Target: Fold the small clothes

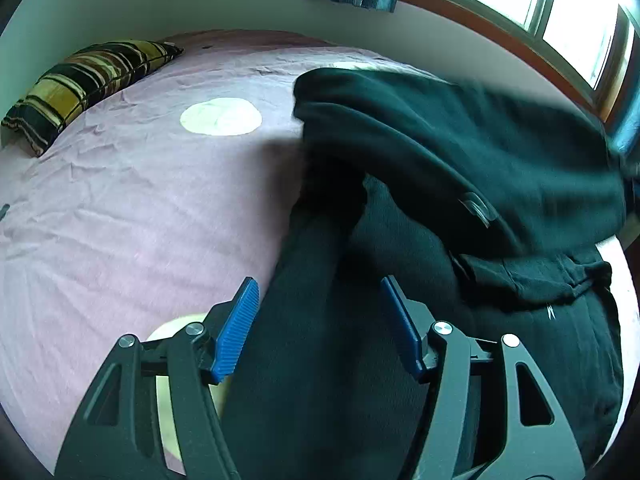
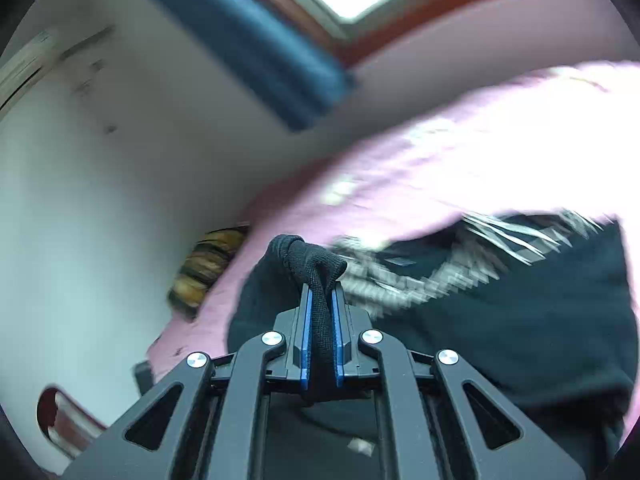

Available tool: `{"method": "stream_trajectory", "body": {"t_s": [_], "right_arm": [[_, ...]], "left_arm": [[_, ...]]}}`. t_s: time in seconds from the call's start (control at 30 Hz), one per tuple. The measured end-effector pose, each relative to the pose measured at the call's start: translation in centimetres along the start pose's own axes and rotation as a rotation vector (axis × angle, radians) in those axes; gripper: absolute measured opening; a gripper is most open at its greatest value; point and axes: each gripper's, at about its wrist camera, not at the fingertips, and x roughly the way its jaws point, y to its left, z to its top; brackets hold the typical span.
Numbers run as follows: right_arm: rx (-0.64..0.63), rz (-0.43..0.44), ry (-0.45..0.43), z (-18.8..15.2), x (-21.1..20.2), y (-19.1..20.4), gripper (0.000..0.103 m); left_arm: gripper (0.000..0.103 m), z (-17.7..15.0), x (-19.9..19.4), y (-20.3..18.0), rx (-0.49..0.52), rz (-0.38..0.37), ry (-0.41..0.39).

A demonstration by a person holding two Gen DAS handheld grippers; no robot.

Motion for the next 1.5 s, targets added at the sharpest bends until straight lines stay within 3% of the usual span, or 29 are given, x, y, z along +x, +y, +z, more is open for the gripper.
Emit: {"method": "stream_trajectory", "body": {"t_s": [0.13,0.23,0.33,0.4,0.6,0.67,0.73,0.77,0.9,1.03,1.13,1.3,1.43,1.5], "right_arm": [[0.182,-0.145,0.046,-2.4,0.2,-7.6,0.009],[0.238,-0.177,0.085,-3.8,0.5,-10.4,0.009],[0.262,-0.15,0.091,-4.7,0.2,-11.2,0.014],[0.284,-0.139,0.096,-4.8,0.1,-11.3,0.029],[0.266,-0.151,0.115,-5.3,-0.2,-10.7,0.053],[0.247,-0.171,0.124,-5.6,-0.3,-10.4,0.056],[0.238,-0.181,0.131,-5.7,0.1,-10.4,0.056],[0.236,-0.189,0.135,-5.8,0.2,-10.4,0.053],[0.2,-0.212,0.152,-6.0,1.1,-10.1,0.009],[0.199,-0.095,0.159,-6.0,1.8,-8.3,0.007],[0.159,-0.038,0.128,-5.2,2.0,-5.9,0.006],[0.155,0.113,0.04,-1.4,1.1,-1.4,0.002],[0.067,0.253,0.033,2.5,1.5,5.8,0.002],[0.017,0.336,0.014,3.8,0.8,9.0,0.002]], "left_arm": [[0.063,0.8,1.9,-1.8,0.037,0.036,0.052],[0.069,1.1,3.0,-2.8,0.072,0.077,0.088],[0.069,1.8,3.8,-3.2,0.076,0.088,0.123],[0.069,2.4,4.0,-3.3,0.072,0.093,0.123],[0.07,4.6,5.4,-3.2,0.096,0.175,0.094],[0.07,4.6,5.5,-3.3,0.128,0.215,0.083],[0.07,4.5,5.4,-2.9,0.129,0.205,0.083],[0.07,4.4,5.2,-2.6,0.119,0.188,0.089],[0.07,4.5,4.4,-1.4,0.071,0.036,0.121],[0.07,4.9,4.0,0.2,0.018,-0.059,0.107],[0.07,4.4,5.1,0.8,0.029,0.023,0.107],[0.07,4.4,6.1,0.6,0.029,0.067,0.109],[0.07,4.7,5.5,-0.4,0.049,0.093,0.058],[0.071,4.6,5.6,-0.8,0.094,0.171,0.022]]}}
